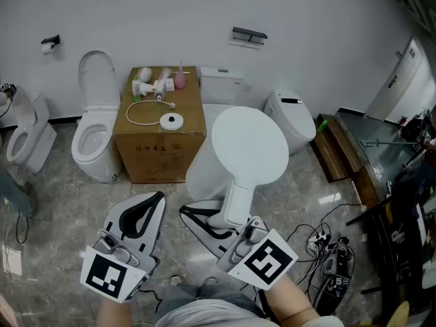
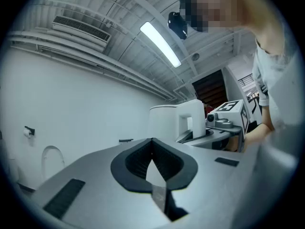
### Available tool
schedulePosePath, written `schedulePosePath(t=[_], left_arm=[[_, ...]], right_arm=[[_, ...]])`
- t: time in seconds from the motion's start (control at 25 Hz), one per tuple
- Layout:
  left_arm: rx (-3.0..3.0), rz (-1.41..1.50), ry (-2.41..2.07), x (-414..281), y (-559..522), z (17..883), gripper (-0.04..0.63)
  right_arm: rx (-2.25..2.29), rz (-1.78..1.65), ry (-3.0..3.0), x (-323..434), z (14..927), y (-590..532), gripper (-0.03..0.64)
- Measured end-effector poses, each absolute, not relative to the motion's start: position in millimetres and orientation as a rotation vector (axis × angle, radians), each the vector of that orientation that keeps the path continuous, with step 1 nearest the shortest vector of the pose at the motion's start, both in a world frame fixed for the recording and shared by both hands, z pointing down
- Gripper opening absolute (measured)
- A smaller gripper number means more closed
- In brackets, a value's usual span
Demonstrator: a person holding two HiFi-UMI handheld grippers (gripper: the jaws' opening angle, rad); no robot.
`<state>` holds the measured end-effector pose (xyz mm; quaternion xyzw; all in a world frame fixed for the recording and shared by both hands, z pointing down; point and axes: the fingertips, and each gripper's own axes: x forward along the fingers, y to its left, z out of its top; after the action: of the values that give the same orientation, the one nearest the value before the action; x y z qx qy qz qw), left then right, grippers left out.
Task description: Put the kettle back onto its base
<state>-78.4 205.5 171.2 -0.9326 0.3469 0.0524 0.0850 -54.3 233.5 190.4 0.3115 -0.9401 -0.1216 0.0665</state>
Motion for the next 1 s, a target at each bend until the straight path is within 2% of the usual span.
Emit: schedulePosePath(t=[1.0], left_arm=[[-2.804, 0.121, 0.981, -109.7, 180.3, 188.8, 0.002]], right_arm=[[0.920, -0.366, -2.730, -91.0, 225.0, 203.2, 0.011]])
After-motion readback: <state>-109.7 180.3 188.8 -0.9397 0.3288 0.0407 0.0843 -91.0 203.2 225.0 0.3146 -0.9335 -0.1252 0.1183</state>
